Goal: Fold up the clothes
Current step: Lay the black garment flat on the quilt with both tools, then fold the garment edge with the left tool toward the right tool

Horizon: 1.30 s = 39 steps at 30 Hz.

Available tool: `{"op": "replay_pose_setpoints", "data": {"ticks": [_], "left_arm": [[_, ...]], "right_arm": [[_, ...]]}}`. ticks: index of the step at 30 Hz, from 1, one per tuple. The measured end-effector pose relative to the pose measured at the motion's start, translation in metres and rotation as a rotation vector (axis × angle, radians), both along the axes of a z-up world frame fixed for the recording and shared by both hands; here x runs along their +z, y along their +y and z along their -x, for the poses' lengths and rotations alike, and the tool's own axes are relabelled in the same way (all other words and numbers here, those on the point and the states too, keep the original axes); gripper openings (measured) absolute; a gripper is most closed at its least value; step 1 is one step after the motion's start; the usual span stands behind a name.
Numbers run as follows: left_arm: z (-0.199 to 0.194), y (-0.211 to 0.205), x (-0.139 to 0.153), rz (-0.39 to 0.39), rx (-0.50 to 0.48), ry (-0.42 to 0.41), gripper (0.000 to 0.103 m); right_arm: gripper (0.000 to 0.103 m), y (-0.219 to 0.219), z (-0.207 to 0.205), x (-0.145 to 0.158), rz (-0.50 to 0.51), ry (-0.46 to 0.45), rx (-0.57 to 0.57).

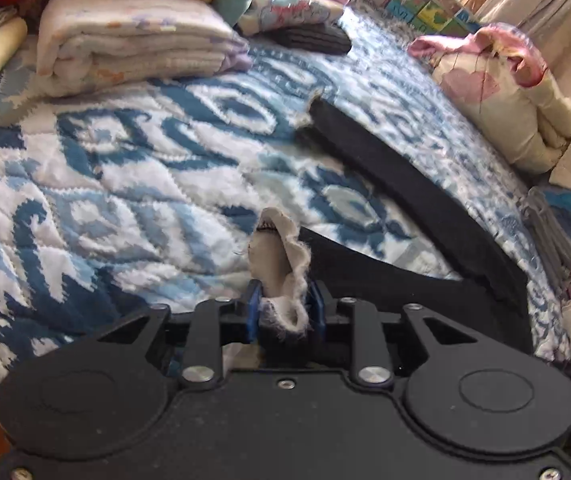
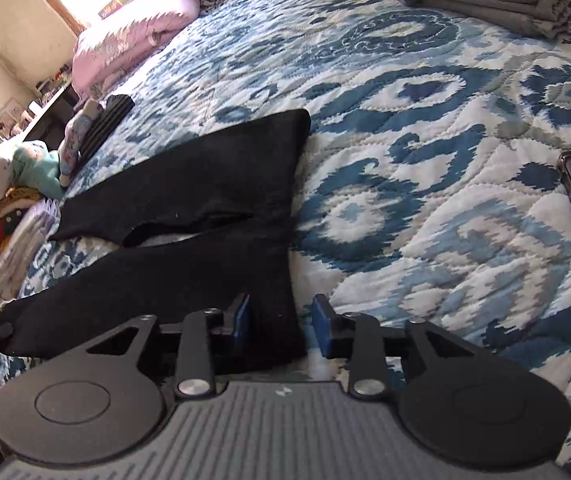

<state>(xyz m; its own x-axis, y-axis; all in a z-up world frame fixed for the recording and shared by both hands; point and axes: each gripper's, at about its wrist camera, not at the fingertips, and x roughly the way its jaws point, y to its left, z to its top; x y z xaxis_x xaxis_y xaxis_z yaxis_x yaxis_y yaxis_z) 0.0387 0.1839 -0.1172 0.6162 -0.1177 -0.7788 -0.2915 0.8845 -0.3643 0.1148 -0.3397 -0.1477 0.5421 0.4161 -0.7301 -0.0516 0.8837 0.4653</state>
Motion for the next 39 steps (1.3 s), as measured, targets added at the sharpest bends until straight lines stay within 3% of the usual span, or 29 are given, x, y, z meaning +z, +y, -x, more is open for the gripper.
{"op": "replay_pose_setpoints", "data": {"ticks": [3,5,8,12,16,18,19,22,25,28,30,34,39], "left_arm": [[0.007,0.007,0.007,-0.024,0.05,-0.041,0.026],[0.004,0.001,0.016,-0.055,0.021,-0.084,0.026],[-0.01,-0.029,0.027,-0.062,-0.104,-0.14,0.026],[-0.034,-0.097,0.019,-0.008,-0.328,-0.18,0.026],[-0.054,-0.161,-0.007,0.015,-0.493,-0.205,0.026],[-0.067,-0.185,-0.036,-0.053,-0.523,-0.116,0.026],[-0.064,-0.189,-0.036,-0.08,-0.519,-0.13,0.022],[-0.057,-0.2,-0.011,-0.077,-0.575,-0.218,0.023],[-0.064,-0.21,-0.009,-0.14,-0.594,-0.308,0.023],[-0.082,-0.212,-0.028,-0.161,-0.607,-0.227,0.022],[-0.09,-0.21,-0.03,-0.155,-0.622,-0.174,0.023],[-0.093,-0.204,-0.007,-0.165,-0.607,-0.276,0.023],[-0.117,-0.221,-0.002,-0.295,-0.694,-0.296,0.023]], "right_arm": [[0.055,-0.001,0.004,0.009,0.06,-0.028,-0.024],[0.056,0.001,0.01,0.021,0.117,-0.085,-0.048],[0.054,0.01,0.015,0.032,0.16,-0.171,-0.054],[0.049,0.04,0.013,0.036,0.139,-0.247,0.074],[0.048,0.059,0.011,0.023,0.141,-0.23,0.144],[0.047,0.059,0.013,0.021,0.156,-0.231,0.15],[0.047,0.059,0.013,0.02,0.164,-0.231,0.154],[0.047,0.059,0.016,0.016,0.187,-0.232,0.164],[0.048,0.068,0.029,0.015,0.188,-0.267,0.171],[0.048,0.074,0.019,-0.002,0.221,-0.192,0.181],[0.048,0.075,0.022,0.005,0.234,-0.217,0.191],[0.045,0.073,0.02,0.019,0.271,-0.278,0.196],[0.043,0.079,-0.016,0.026,0.4,-0.366,0.236]]}}
